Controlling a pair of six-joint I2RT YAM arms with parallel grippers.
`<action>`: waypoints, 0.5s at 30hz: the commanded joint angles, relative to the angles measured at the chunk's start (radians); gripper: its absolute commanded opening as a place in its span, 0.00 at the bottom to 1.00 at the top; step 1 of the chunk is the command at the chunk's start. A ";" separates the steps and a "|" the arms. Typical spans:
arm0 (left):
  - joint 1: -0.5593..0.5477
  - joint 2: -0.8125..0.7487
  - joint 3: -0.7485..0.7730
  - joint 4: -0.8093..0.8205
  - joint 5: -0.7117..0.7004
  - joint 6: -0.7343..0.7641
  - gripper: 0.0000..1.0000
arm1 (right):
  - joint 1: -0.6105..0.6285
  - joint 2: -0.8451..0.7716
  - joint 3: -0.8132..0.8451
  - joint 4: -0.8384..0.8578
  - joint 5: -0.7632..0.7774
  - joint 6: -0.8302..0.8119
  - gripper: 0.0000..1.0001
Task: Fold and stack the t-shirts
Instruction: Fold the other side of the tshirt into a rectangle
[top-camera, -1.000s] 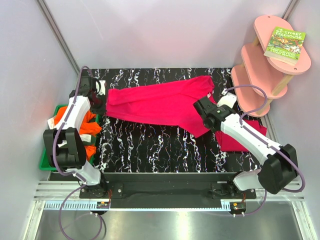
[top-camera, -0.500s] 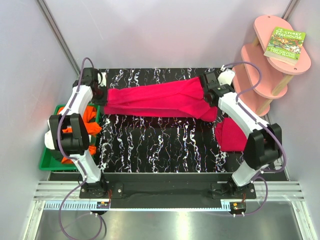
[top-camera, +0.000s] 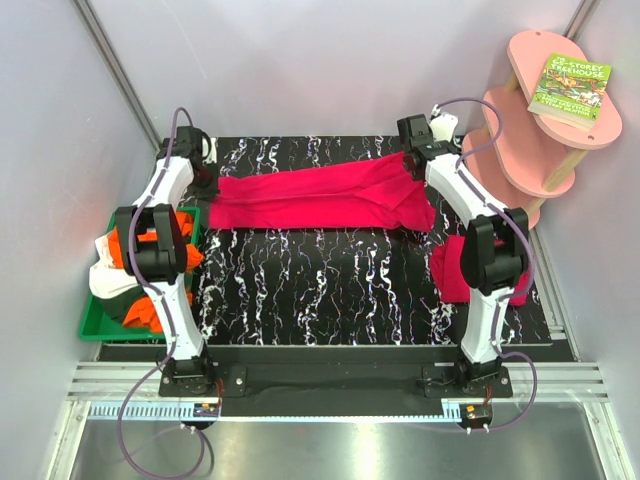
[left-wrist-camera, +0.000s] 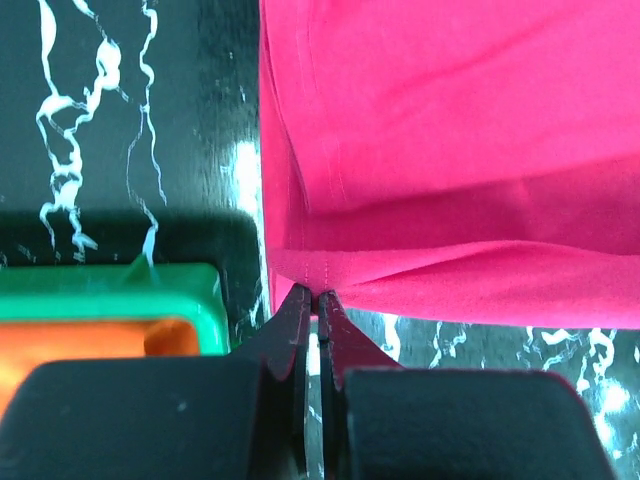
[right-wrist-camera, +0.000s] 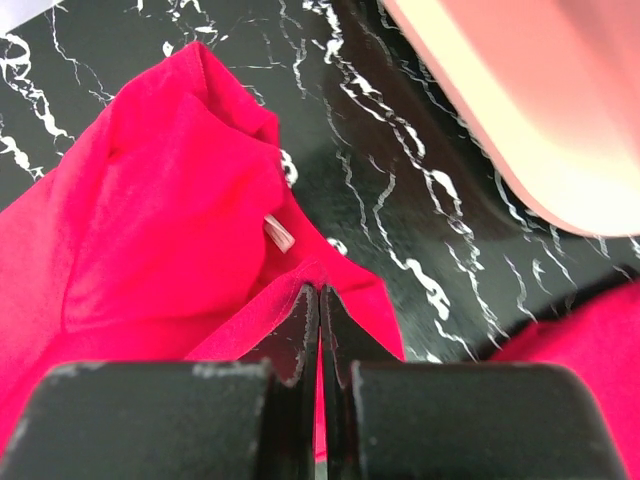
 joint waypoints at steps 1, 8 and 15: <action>0.002 0.056 0.107 0.010 -0.038 -0.004 0.00 | -0.024 0.069 0.092 0.036 -0.026 -0.049 0.00; -0.014 0.159 0.235 -0.012 -0.050 -0.004 0.00 | -0.050 0.159 0.171 0.048 -0.054 -0.069 0.00; -0.034 0.226 0.300 -0.027 -0.082 -0.031 0.00 | -0.067 0.230 0.248 0.046 -0.086 -0.069 0.00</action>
